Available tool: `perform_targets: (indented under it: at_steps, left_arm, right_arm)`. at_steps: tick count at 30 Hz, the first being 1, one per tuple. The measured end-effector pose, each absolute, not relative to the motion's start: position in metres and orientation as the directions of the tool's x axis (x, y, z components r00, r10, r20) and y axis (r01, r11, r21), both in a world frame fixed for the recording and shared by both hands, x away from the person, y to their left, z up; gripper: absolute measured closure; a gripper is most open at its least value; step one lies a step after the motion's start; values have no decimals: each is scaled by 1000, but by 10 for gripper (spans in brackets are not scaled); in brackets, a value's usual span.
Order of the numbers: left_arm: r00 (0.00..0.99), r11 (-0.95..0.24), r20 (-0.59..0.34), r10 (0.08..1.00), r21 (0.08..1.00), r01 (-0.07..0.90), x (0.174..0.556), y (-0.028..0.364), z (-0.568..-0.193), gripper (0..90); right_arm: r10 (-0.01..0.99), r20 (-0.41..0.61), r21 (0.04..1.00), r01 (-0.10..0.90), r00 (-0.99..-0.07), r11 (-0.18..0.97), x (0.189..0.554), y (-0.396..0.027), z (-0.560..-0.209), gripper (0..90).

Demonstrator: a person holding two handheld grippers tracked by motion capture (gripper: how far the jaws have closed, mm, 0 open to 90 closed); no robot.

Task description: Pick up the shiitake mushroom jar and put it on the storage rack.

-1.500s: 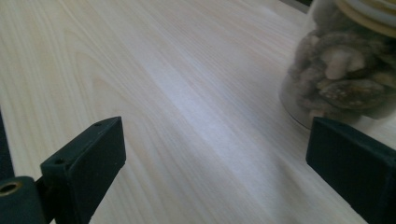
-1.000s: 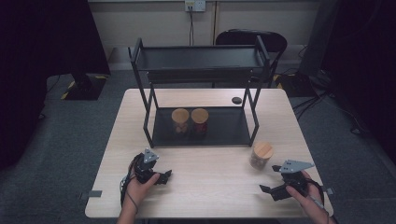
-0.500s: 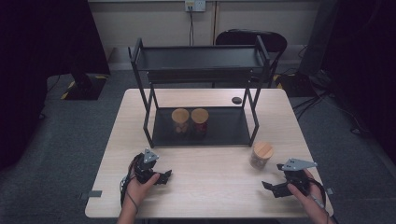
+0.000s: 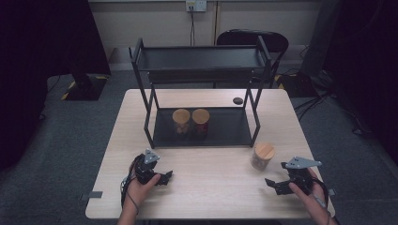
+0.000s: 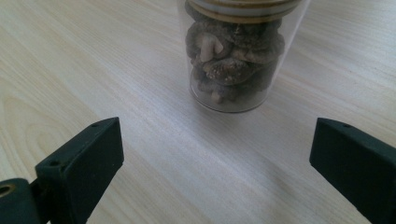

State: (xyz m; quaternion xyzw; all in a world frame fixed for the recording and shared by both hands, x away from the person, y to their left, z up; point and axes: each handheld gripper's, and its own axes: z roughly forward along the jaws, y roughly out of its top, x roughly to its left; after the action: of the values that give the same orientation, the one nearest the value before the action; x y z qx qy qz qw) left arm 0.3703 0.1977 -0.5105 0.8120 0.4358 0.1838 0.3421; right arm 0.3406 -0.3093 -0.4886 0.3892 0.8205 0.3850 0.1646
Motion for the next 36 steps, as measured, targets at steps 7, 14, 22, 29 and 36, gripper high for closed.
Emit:
perform_targets:
  at_steps: [7,14,22,29,36]
  left_arm:
    - [553,-386,0,833,716,582,370,198,-511,3]
    - [553,-386,0,833,716,582,370,198,-511,3]
    - [553,-386,0,833,716,582,370,198,-511,3]
    - [553,-386,0,833,716,582,370,198,-511,3]
    - [553,-387,0,833,715,582,370,198,-510,3]
  right_arm:
    - [766,21,758,510,-642,407,343,-307,-489,20]
    - [770,20,760,510,-637,402,348,-306,-488,21]
    - [773,19,762,510,-634,399,353,-303,-488,21]
    - [772,16,763,507,-636,401,357,-300,-488,22]
    - [777,12,763,508,-630,400,361,-299,-488,22]
